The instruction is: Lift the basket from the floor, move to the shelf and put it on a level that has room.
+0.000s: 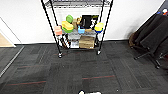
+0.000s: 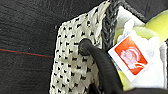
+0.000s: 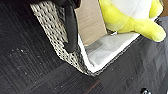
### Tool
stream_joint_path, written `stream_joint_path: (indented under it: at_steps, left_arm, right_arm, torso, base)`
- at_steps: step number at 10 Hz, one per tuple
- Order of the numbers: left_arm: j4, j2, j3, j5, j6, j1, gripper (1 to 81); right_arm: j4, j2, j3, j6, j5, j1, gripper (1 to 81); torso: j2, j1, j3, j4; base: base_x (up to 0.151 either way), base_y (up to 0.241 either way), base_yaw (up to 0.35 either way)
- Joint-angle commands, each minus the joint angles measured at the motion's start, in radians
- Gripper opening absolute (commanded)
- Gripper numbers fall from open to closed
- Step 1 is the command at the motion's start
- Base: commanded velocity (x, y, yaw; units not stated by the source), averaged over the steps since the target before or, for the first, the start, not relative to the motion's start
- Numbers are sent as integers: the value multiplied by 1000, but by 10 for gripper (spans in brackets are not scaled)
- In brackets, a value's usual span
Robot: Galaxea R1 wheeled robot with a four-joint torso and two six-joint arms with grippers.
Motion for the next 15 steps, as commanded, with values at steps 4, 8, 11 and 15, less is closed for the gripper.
stream_joint_path:
  at_steps: [4, 8, 11, 15]
  left_arm:
    - [8, -52, 99, 65, -11, -86, 10]
    - [20, -45, 95, 66, -11, -86, 10]
    - [12, -84, 140, 66, -17, -141, 10]
    - [11, -91, 153, 92, -24, -167, 10]
  right_arm:
    - [26, -11, 52, 15, -40, 69, 10]
    - [24, -13, 52, 17, -38, 84, 10]
    - [26, -6, 65, 17, -40, 141, 10]
    - [27, -13, 78, 18, -40, 167, 10]
  torso:
    - [196, -127, 185, 0]
    - [329, -215, 219, 0]
    - [409, -267, 240, 0]
    - [547, -356, 240, 0]
  base:
    - [0, 0, 0]
    - [0, 0, 0]
    - [0, 0, 0]
    - [0, 0, 0]
